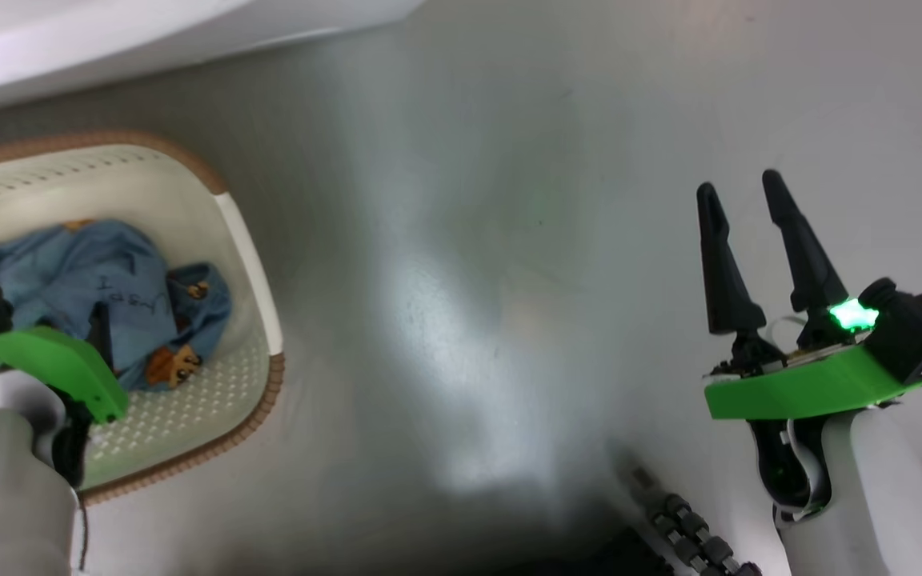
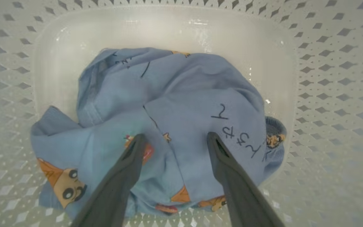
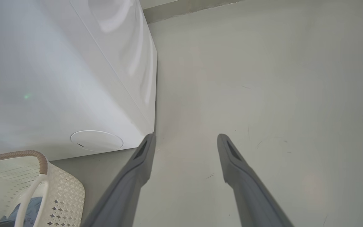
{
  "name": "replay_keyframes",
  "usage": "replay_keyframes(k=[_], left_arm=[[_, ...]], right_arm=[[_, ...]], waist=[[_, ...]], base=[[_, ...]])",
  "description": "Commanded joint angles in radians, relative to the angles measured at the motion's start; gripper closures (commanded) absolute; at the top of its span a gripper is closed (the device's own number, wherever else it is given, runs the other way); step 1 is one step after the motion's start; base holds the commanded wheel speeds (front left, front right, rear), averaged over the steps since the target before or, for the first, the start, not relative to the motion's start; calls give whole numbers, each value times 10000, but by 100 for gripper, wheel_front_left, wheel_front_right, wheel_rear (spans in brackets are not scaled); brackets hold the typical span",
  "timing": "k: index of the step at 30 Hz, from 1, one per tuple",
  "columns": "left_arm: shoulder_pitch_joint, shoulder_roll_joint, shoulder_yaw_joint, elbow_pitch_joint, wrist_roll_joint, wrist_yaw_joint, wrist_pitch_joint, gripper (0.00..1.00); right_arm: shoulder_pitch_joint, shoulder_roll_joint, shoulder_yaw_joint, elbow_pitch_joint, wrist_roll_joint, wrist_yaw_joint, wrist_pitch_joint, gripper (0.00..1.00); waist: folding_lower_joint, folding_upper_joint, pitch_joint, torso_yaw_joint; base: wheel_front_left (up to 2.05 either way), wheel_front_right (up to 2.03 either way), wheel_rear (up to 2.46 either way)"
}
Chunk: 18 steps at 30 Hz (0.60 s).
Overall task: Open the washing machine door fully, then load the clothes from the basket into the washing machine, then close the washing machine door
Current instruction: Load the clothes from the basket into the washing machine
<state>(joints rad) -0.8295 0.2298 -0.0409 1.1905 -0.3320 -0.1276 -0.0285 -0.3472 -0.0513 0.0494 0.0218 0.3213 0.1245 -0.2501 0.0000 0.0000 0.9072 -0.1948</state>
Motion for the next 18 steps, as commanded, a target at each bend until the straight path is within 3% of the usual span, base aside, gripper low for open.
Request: replay_keyframes(k=[1,10,17,18], left_arm=[[156,465,152,47,-176,-29,159,0],[-525,876,42,469,-493,-26,1465,0],[-938,970,60,571,-628,58,1573,2],[-973,956,65,578,-650,73,1525,54]], right_arm=[[184,11,188,-255,150,62,-117,0],[56,11,263,-338,338,62,-117,0],[-23,11,276,-443,405,62,-117,0],[-32,11,275,-446,412,62,-117,0]], waist=[[0,0,302,-209],[0,0,828,-406],[0,0,1125,-521],[0,0,1139,-534]], base=[[0,0,0],[0,0,0],[0,0,0],[0,0,0]])
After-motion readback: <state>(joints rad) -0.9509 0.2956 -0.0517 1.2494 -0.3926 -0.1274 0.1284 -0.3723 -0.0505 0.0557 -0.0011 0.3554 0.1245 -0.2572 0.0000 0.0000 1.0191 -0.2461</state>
